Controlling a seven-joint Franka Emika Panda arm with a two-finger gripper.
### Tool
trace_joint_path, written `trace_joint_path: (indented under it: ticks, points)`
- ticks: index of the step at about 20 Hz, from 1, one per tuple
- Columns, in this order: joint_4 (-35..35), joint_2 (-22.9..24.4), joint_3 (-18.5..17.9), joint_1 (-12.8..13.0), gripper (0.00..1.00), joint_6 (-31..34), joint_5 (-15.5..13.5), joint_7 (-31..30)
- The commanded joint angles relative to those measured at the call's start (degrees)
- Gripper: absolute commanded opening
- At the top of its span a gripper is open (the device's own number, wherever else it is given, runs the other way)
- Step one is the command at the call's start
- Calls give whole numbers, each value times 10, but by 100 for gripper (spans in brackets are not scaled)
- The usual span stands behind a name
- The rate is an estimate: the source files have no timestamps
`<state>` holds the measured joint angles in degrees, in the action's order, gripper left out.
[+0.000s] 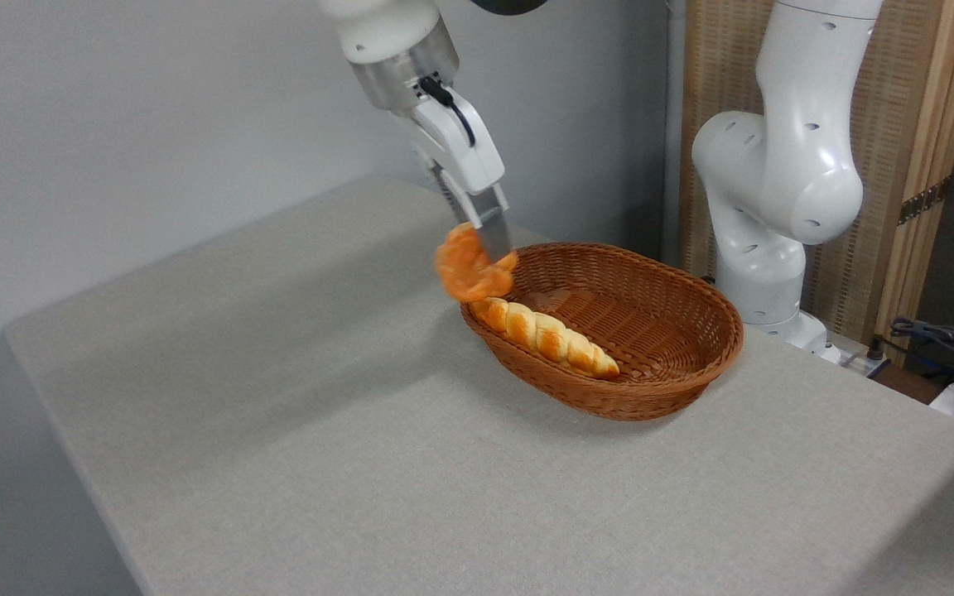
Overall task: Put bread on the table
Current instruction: 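Lift the orange bun out of the basket and carry it beside the basket, then lower the bun onto the table, open the gripper and raise it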
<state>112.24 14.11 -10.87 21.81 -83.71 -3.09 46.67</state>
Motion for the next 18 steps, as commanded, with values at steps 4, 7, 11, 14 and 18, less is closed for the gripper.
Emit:
trace_joint_path:
  ticks: [4,7,11,14,18]
  points:
    - [-11,-53,-18,1,46,-108,2,5]
    - [-11,-87,-18,1,49,-159,2,1]
    - [-12,-132,-14,2,51,-210,1,-1]
    - [-11,-146,-14,2,60,-219,1,2]
    - [-11,-167,-13,2,69,-236,3,3]
